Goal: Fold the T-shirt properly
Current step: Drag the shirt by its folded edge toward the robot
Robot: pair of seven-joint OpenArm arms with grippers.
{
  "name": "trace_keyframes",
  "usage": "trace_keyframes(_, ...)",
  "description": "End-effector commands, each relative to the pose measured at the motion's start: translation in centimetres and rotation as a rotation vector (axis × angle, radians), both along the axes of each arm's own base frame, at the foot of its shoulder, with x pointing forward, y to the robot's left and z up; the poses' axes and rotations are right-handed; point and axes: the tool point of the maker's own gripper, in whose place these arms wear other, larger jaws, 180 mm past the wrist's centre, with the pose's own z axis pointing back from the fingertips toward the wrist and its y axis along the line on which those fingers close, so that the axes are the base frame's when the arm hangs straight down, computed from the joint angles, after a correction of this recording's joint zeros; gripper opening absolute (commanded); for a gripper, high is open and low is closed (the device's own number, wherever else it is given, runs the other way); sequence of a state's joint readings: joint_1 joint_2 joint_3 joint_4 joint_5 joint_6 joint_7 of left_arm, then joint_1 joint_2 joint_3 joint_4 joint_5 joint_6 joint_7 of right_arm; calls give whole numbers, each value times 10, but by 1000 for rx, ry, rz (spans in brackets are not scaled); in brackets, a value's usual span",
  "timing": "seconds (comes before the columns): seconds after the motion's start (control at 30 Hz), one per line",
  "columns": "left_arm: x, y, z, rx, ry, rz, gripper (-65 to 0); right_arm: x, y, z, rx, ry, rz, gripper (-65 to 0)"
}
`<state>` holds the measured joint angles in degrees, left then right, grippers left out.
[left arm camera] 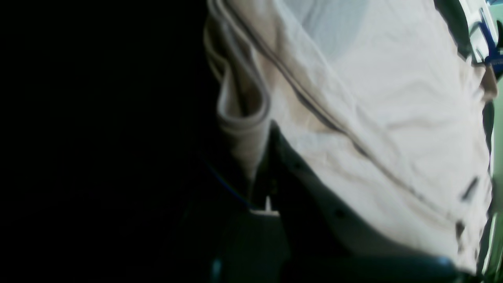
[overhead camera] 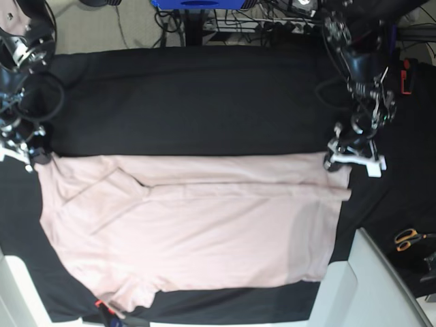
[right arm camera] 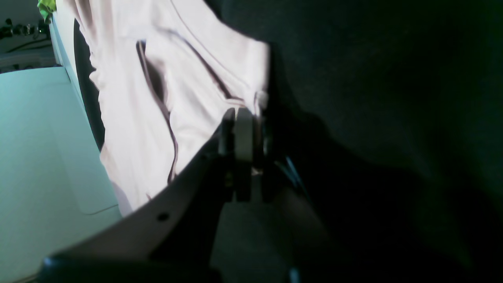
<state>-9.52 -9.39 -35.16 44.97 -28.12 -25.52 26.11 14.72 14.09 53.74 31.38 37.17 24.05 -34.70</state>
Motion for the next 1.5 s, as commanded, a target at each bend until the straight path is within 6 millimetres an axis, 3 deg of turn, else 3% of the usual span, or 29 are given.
trace_keyframes(0.0,2,11,8,41,8,-9,-650,-1,-13,4,-33,9,-2,-650)
trace_keyframes(0.2,-14,17,18,100,19,-53,-650,-10,-23,4,-70,28,27,-650)
trace_keyframes(0.3,-26,19,18,122,28,-60,-650,-15,-30,12,-157,20,82,-650)
trace_keyframes(0.37,-34,20,16,129,37,-63,-650,-15,-24,18,-180,11,114,-650)
trace_keyframes(0.67,-69,14,17,173,51,-81,-650,-52,-22,35,-232,49,176,-650)
trace_keyframes(0.87,-94,9,13,187,76,-93,-650,-83,-26,36,-262,97,189,-650)
trace_keyframes(1.07,-123,5,13,207,105,-112,-650,-113,-15,39,-294,143,236,-650)
trace_keyframes(1.23,-145,6,18,235,121,-122,-650,-131,-11,40,-316,166,248,-650)
trace_keyframes(1.47,-166,6,11,234,163,-127,-650,-151,-5,33,-318,189,286,-650)
